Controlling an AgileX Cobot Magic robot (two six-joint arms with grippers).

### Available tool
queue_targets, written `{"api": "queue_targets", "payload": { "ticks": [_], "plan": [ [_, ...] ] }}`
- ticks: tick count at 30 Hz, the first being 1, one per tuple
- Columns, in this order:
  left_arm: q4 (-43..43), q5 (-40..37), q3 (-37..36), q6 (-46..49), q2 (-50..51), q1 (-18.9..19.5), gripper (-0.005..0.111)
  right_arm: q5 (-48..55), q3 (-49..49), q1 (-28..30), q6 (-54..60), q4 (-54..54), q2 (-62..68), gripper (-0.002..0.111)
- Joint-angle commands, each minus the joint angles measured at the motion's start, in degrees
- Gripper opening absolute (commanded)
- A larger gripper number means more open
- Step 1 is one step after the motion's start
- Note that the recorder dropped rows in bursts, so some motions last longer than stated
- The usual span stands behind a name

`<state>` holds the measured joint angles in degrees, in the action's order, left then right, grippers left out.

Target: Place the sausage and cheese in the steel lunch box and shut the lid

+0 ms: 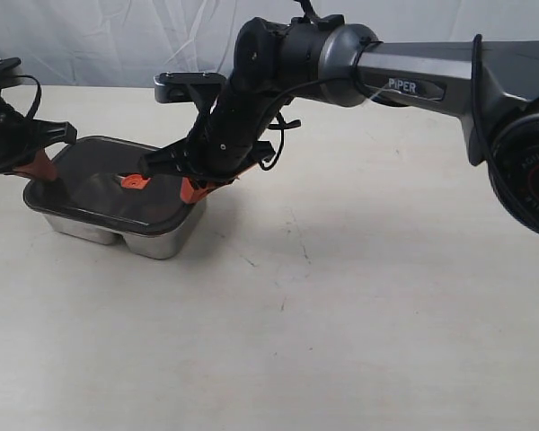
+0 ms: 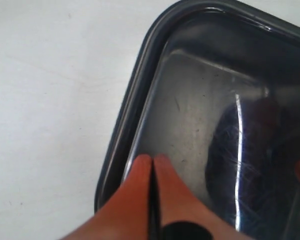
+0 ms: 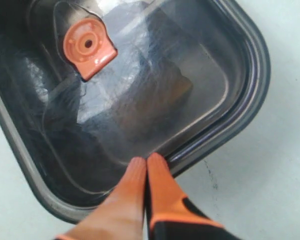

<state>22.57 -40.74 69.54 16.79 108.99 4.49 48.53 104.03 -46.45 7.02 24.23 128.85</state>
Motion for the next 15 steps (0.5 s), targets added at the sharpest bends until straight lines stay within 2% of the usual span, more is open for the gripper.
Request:
{"api": "queue_targets", "payload": {
  "ticks": [1,15],
  "plan": [
    [-1.5,-1.9,-1.2,0.1,3.3,0.0,0.000,-0.7,0.4,0.0,0.5,-1.1,0.6,-0.001],
    [-0.6,-2.3,-1.2,0.2,3.9,0.0,0.000,3.0,0.4,0.0,-1.4,-2.6,3.0,-0.001]
  ]
}}
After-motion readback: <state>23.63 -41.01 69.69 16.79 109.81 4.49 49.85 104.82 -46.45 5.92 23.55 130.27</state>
